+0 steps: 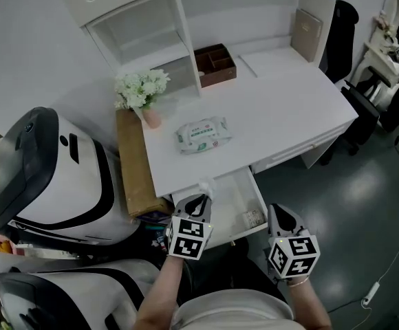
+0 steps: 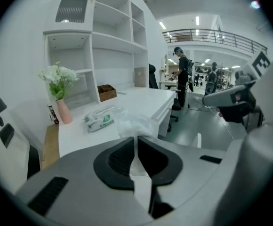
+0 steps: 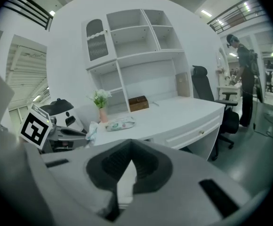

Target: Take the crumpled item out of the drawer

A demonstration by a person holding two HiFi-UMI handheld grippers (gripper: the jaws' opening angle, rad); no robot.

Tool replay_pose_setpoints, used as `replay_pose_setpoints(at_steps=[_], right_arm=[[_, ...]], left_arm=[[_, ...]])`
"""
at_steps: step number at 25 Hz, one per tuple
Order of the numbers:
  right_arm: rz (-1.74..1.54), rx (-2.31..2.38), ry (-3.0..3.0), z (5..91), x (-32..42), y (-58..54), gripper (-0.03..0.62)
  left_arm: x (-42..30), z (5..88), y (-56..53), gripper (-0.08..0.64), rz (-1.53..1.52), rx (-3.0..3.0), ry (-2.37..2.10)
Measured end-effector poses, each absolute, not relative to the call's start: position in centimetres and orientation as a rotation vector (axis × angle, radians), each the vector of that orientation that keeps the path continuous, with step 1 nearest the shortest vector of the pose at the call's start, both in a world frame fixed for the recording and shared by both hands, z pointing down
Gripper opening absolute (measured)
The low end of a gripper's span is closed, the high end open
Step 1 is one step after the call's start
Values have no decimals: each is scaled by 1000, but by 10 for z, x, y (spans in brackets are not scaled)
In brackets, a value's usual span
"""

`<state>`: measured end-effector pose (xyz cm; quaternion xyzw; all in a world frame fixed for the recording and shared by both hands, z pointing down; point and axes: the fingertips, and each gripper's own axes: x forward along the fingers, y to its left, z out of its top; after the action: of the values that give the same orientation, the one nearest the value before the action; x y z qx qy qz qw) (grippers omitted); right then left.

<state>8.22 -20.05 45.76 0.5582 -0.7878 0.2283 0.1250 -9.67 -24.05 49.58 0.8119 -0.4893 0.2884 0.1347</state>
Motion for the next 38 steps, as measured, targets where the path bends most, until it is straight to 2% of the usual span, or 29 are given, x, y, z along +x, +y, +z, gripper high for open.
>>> replay_pose_setpoints(at_steps=[18,38], right_arm=[[571,1538,-2366,441,43,-187,2],[530,1508,-2398,432,32,-176,2]], left_arm=[[-159,452,-200,18,518,2248,-1634],[-179,434,-173,18,411,2215,-1710]])
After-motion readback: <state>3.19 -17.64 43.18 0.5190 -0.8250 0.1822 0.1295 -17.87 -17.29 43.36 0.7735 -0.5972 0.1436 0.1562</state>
